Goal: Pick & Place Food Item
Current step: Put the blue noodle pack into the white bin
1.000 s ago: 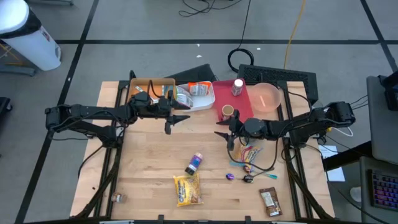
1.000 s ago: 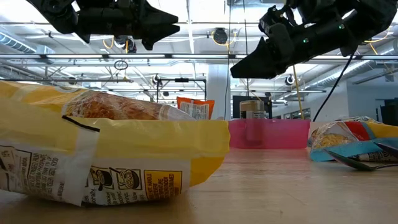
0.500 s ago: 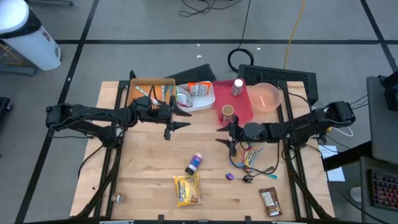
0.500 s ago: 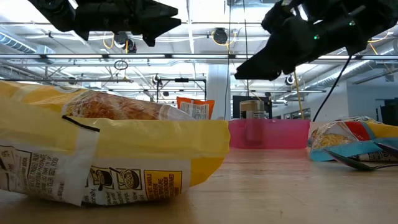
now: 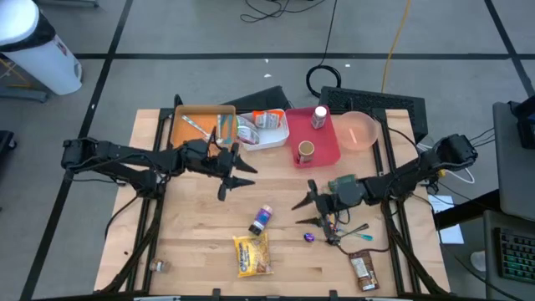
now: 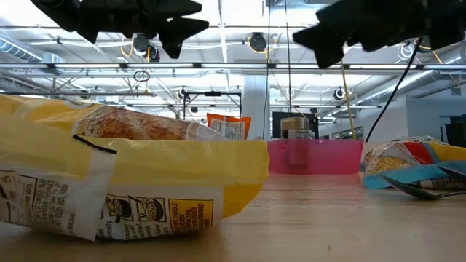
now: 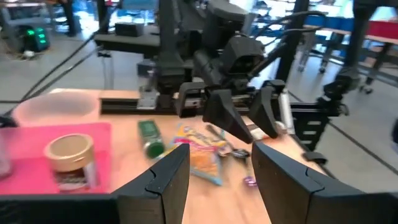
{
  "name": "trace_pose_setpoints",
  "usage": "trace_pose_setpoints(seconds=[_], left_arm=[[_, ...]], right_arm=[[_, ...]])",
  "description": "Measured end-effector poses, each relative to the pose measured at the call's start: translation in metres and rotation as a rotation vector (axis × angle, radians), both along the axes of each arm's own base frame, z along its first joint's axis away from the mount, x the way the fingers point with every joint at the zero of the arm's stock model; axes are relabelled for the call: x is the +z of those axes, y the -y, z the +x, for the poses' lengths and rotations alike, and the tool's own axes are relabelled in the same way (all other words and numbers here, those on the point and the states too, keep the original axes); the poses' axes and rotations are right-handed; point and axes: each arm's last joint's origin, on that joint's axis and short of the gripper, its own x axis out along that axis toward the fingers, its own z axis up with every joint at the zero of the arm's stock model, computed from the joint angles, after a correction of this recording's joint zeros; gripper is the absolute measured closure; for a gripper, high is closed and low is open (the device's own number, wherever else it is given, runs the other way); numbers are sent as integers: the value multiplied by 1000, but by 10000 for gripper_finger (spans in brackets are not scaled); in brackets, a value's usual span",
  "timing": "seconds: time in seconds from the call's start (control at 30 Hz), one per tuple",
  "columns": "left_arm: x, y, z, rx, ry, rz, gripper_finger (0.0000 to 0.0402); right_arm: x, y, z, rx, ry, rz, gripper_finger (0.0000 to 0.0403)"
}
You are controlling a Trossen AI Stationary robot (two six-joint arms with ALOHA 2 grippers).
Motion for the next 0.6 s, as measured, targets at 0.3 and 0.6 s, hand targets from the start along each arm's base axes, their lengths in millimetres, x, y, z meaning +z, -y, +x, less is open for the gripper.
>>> trace_pose_setpoints(seconds=[0.3,0.6], left_arm=[[1,34,-1,-132,6,0,220],[2,59,-3,-66,20,17,220]], right_arm=[[12,-28,-9,103,93,90,206],[19,-69,-22,261,98,45,206]])
